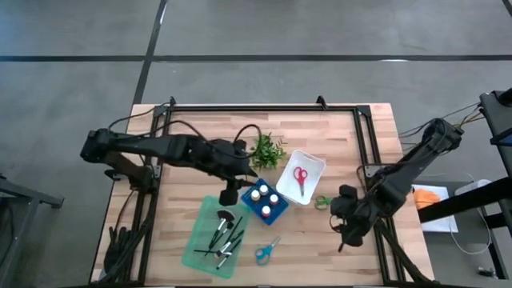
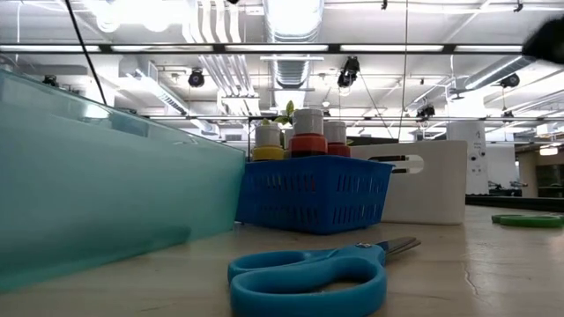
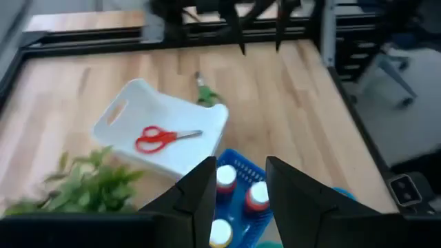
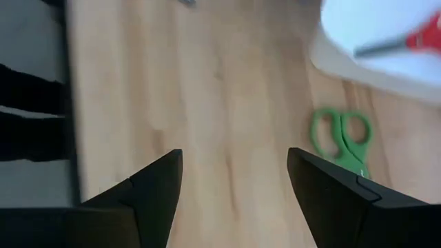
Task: Pick & Place Paint Supplies
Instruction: Put the green scissors into the white bin
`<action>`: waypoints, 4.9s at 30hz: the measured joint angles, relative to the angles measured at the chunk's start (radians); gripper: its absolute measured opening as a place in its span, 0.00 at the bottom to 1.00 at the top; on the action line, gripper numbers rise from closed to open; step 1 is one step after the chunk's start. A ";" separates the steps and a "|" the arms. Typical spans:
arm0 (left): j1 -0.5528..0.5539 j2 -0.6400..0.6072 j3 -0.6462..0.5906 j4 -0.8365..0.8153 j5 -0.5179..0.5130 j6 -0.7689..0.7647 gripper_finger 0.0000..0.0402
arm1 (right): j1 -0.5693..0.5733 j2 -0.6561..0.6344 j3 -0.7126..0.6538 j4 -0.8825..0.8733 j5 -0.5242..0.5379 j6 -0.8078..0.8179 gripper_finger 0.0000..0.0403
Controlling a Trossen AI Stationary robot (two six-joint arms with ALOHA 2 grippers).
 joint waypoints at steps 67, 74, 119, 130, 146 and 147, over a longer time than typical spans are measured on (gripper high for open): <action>-0.007 -0.067 -0.090 0.012 -0.053 -0.253 0.34 | -0.242 -0.002 -0.576 0.518 -0.111 -0.025 0.11; -0.007 -0.067 -0.090 0.015 -0.053 -0.254 0.34 | -0.241 0.004 -0.524 0.473 -0.145 -0.021 0.03; -0.012 -0.067 -0.090 0.013 -0.053 -0.250 0.34 | -0.706 0.102 -0.084 0.336 -0.342 -0.803 0.03; -0.013 -0.067 -0.090 0.016 -0.053 -0.271 0.34 | -0.714 0.118 -0.136 0.425 -0.347 -0.838 0.03; -0.023 -0.067 -0.090 0.025 -0.053 -0.300 0.34 | -0.723 0.316 -0.134 0.522 -0.340 -0.838 0.03; -0.024 -0.067 -0.090 0.025 -0.053 -0.300 0.34 | -0.725 0.322 -0.134 0.523 -0.339 -0.831 0.03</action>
